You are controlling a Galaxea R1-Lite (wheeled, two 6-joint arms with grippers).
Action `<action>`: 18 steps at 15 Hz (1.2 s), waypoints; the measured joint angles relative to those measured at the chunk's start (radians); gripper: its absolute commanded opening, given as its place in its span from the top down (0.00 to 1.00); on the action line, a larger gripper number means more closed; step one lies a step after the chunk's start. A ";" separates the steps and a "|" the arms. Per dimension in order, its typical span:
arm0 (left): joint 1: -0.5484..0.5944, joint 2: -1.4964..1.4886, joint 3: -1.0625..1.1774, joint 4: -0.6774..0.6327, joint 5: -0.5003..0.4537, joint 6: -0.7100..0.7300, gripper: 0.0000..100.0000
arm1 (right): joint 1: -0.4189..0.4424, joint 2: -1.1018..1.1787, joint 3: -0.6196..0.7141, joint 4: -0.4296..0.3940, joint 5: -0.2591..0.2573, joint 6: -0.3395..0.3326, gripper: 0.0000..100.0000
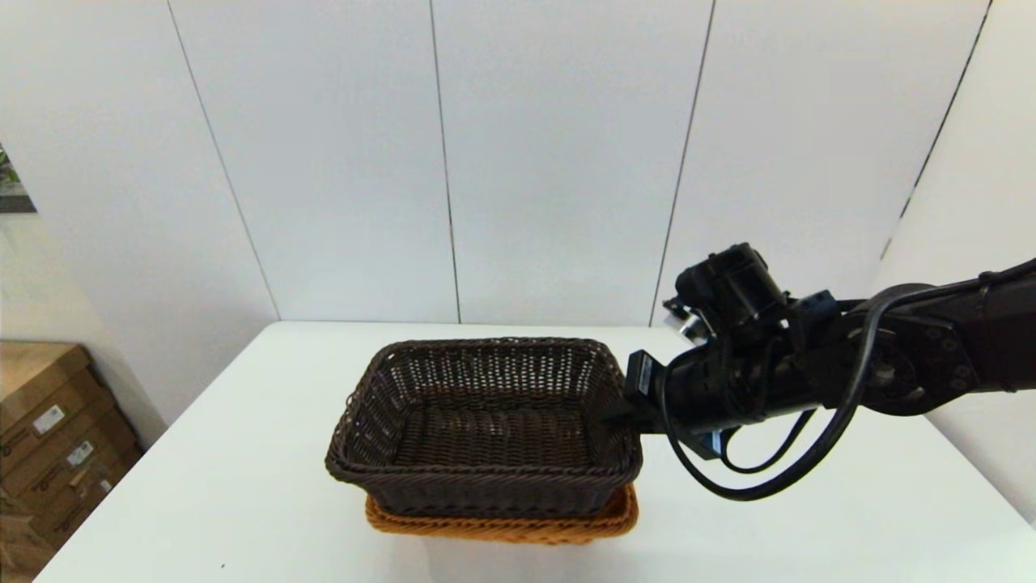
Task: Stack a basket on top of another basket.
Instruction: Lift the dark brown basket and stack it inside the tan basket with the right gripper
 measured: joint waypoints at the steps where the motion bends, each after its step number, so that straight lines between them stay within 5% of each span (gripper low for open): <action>1: 0.000 0.000 0.000 0.000 0.000 0.000 0.00 | 0.000 0.001 0.001 0.000 0.001 0.000 1.00; 18: 0.000 0.000 0.000 0.000 0.001 0.000 0.00 | 0.000 0.014 0.036 -0.041 0.004 -0.002 1.00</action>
